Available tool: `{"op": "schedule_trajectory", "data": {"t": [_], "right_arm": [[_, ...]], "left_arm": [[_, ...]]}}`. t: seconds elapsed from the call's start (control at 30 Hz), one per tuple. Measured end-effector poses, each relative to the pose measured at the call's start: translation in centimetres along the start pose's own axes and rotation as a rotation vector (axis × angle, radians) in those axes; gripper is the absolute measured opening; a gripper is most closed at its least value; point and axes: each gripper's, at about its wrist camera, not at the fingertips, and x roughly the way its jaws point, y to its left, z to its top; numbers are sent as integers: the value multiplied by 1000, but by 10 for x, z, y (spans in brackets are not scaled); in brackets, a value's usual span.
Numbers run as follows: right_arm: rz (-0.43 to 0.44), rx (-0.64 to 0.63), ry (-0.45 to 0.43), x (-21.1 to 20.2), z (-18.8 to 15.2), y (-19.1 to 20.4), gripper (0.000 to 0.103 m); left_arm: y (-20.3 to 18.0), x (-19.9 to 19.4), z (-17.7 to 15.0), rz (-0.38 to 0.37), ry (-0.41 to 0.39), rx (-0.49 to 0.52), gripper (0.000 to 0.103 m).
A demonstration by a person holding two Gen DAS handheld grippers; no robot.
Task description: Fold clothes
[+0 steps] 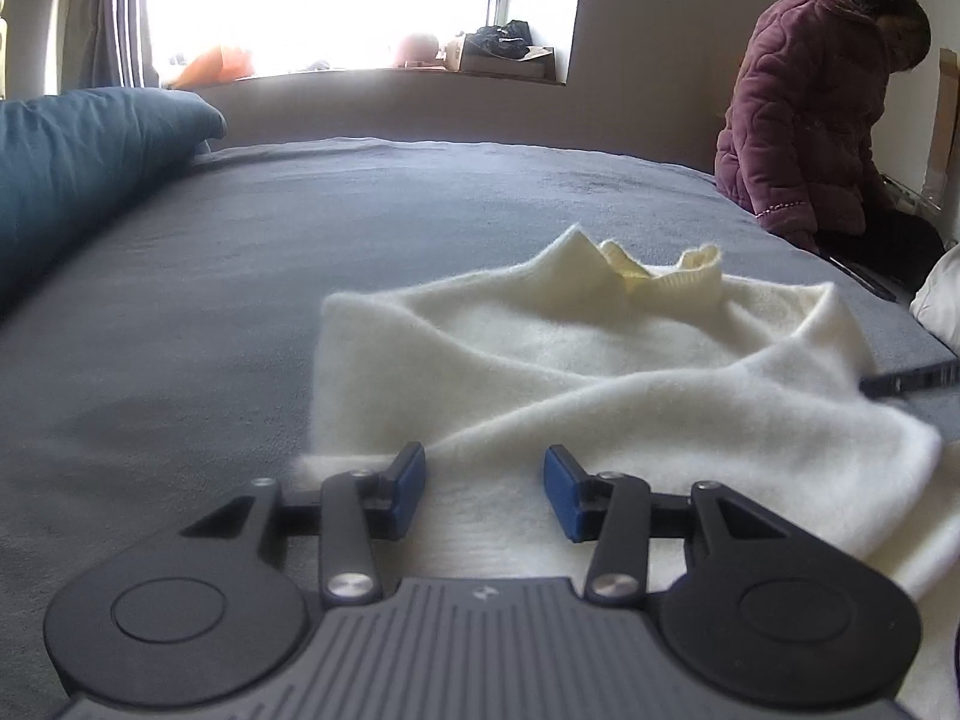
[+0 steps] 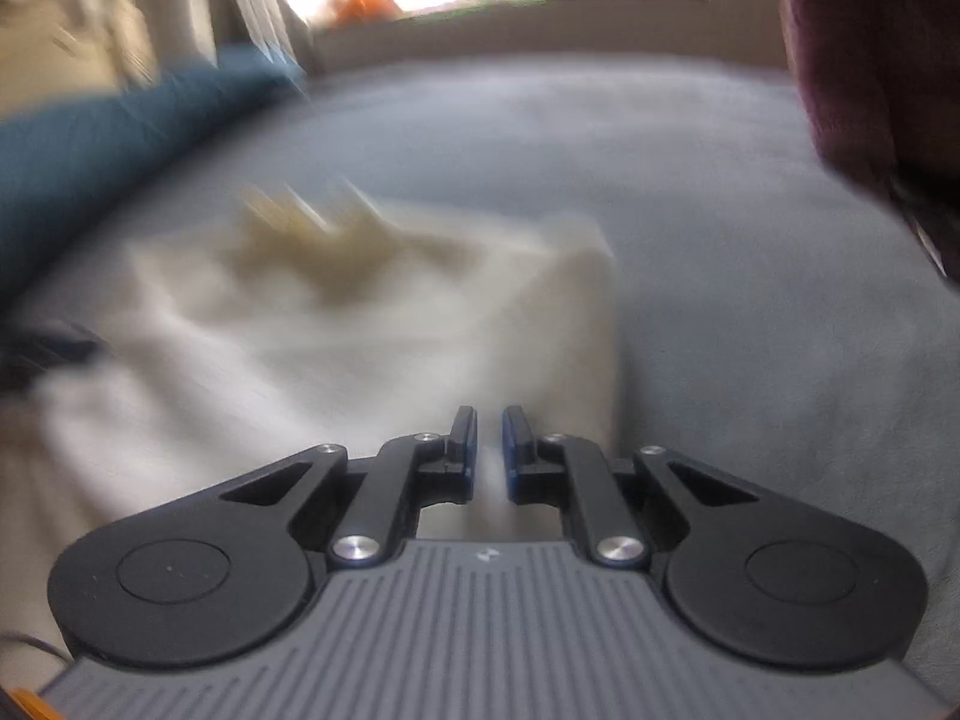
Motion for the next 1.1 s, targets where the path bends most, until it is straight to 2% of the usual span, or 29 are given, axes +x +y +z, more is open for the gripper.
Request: {"op": "schedule_trajectory", "data": {"t": [0.03,0.07,0.1,0.17,0.23,0.33,0.47,0.5,0.63,0.7,0.8,0.9,0.97,1.03,1.1], "right_arm": [[5,57,16,6,1,-7,4],[14,123,24,3,11,-7,10],[59,175,5,-1,22,-5,10],[156,218,-36,2,49,6,10],[186,248,-41,22,77,19,10],[159,225,-55,68,117,38,10],[179,184,19,124,145,63,10],[171,123,33,130,142,74,10],[158,-177,102,146,86,105,7],[143,-287,16,138,65,112,7],[117,-262,-1,128,77,121,9],[121,-242,-103,117,103,138,9],[119,-195,-125,124,118,148,9],[119,-167,-111,137,121,157,9],[128,-211,-45,155,102,165,10]], "left_arm": [[1,0,1,-2,2,-3,46],[1,1,2,-3,7,-5,46],[1,1,3,-4,11,-6,46],[1,1,6,-4,21,-8,46],[1,2,7,-3,27,-14,47],[-3,3,6,10,28,2,47],[-5,0,4,15,30,20,47],[-5,-2,4,13,31,20,47],[-2,-6,3,0,40,37,47],[-1,-6,3,-5,41,46,47],[-1,-5,3,-6,40,48,47],[0,-5,4,-3,43,38,47],[-1,-6,4,3,47,34,47],[-3,-8,4,9,49,31,48],[-3,-11,2,15,49,28,50]]}}
